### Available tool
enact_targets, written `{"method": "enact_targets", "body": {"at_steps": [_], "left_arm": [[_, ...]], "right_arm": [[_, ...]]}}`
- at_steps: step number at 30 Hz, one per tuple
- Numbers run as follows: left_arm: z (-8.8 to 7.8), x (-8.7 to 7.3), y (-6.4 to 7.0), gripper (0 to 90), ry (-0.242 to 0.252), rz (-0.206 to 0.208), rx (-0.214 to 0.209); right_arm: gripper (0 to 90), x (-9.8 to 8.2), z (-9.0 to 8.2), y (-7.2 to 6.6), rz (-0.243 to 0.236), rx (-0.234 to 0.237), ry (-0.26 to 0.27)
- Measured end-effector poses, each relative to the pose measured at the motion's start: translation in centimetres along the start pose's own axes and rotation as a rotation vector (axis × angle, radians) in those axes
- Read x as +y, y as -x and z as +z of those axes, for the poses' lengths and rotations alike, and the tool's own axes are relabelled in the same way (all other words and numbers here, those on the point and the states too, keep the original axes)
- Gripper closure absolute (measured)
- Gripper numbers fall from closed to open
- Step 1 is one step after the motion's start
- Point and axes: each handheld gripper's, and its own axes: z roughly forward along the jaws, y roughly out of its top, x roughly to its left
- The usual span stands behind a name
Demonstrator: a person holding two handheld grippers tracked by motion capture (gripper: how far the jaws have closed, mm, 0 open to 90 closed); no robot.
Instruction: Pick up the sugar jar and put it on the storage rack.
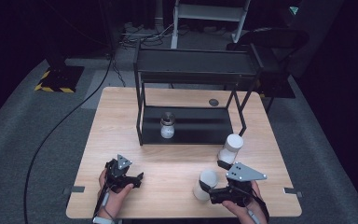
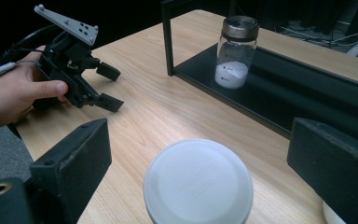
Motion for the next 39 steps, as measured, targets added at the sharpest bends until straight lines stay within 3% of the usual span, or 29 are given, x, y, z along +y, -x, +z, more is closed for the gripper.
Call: {"method": "enact_targets", "body": {"at_steps": [8,19,29,39], "left_arm": [[0.0,0.0,0.0,4.2,0.000,0.000,0.000],[0.0,0.0,0.0,4.3,0.000,0.000,0.000],[0.0,0.0,0.0,4.2,0.000,0.001,0.000],[0.0,0.0,0.0,4.3,0.000,0.000,0.000]], "right_arm": [[10.7,-0.2,0.9,-0.4,-0.025,0.001,-0.034],[16.5,-0.5,2.2,-0.3,-0.018,-0.004,-0.117],[32.6,-0.2,2.8,-0.3,-0.049,-0.009,-0.173],[33.2,0.4,2.8,0.0,-0.065,0.000,-0.187]]}}
